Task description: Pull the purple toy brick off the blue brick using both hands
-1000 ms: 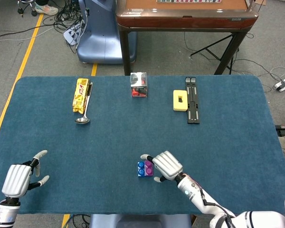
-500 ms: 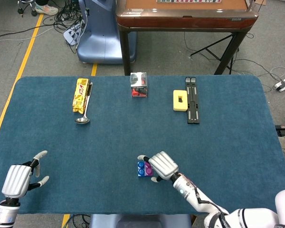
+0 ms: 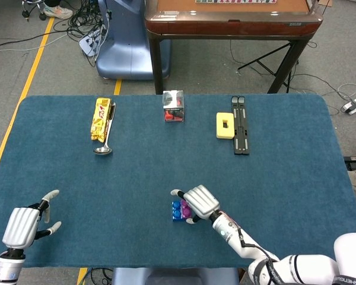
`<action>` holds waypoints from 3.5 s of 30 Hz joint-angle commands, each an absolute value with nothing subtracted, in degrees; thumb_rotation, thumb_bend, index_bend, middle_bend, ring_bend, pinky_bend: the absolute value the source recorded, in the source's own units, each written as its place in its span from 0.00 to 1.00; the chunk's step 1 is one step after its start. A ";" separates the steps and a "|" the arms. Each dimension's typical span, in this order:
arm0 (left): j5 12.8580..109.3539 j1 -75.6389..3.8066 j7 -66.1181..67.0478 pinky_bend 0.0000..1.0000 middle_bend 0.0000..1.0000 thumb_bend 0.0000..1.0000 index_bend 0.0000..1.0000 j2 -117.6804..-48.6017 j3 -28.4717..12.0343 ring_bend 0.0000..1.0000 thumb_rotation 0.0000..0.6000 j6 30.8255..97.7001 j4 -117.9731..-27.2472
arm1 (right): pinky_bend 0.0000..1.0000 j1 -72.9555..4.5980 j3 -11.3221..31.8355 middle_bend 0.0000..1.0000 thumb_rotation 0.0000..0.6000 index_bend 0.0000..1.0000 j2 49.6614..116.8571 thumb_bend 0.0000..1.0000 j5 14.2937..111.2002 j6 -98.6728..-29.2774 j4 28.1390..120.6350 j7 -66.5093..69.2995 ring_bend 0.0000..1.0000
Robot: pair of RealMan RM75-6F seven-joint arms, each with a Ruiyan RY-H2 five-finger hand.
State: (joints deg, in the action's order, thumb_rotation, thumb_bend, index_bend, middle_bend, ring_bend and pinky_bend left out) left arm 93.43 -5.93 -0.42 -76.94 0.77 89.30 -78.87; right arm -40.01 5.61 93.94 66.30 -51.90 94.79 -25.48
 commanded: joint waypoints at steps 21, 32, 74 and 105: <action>93.55 -5.98 0.20 0.91 0.68 0.07 0.25 -77.60 1.11 0.68 1.00 88.69 -78.80 | 1.00 -42.53 8.03 1.00 1.00 0.23 92.19 0.00 62.76 -49.76 92.70 -21.66 1.00; 93.58 -5.99 0.28 0.91 0.68 0.07 0.25 -77.86 1.20 0.68 1.00 88.53 -78.76 | 1.00 -46.55 8.44 1.00 1.00 0.25 85.78 0.06 57.33 -44.13 97.47 -22.81 1.00; 93.57 -5.91 0.31 0.91 0.68 0.07 0.25 -78.30 1.36 0.68 1.00 88.39 -78.66 | 1.00 -59.83 2.95 1.00 1.00 0.32 84.03 0.11 37.76 -43.81 98.70 -28.92 1.00; 93.89 -6.36 0.84 0.91 0.68 0.07 0.25 -78.04 1.10 0.68 1.00 88.27 -79.43 | 1.00 -55.96 3.04 1.00 1.00 0.58 82.33 0.41 45.83 -45.60 98.30 -19.87 1.00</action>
State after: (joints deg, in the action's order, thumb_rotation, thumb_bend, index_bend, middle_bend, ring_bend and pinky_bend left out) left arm 93.88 -6.35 0.83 -78.05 1.11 88.27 -79.43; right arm -56.65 2.70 82.87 44.95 -45.62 98.14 -20.96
